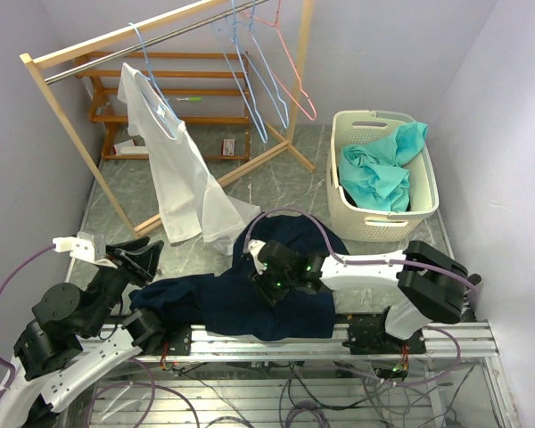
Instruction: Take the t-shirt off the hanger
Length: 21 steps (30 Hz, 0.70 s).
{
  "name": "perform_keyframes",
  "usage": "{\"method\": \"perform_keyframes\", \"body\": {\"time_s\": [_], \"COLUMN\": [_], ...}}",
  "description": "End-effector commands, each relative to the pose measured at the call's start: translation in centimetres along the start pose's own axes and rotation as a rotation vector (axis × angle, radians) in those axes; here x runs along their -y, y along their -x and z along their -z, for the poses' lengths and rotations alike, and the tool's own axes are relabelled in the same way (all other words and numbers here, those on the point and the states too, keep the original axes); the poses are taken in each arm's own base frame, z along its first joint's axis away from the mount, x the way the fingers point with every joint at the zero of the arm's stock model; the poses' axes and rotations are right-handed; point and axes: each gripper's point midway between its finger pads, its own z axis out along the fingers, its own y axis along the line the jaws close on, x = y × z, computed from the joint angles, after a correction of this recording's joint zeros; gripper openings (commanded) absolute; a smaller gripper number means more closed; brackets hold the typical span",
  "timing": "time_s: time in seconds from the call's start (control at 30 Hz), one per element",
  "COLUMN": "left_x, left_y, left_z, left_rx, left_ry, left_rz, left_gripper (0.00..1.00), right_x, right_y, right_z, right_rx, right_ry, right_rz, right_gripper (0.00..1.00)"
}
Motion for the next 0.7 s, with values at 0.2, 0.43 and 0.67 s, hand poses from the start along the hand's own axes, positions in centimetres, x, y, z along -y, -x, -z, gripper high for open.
{"method": "perform_keyframes", "body": {"time_s": [0.2, 0.43, 0.67], "left_x": [-0.3, -0.4, -0.3], "left_y": [0.4, 0.4, 0.4], "left_z": [0.1, 0.2, 0.2], "left_rx": [0.017, 0.02, 0.021], "left_ry": [0.016, 0.015, 0.014], "left_rz": [0.014, 0.015, 0.014], "left_gripper": [0.52, 0.52, 0.52], "right_x": [1.2, 10.6, 19.6], "right_y": [3.6, 15.2, 21.2], "right_z": [1.6, 16.3, 31.8], "right_rx": [0.049, 0.474, 0.79], "right_ry": [-0.061, -0.174, -0.432], "right_rz": [-0.053, -0.275, -0.465], "right_gripper": [0.0, 0.0, 0.0]}}
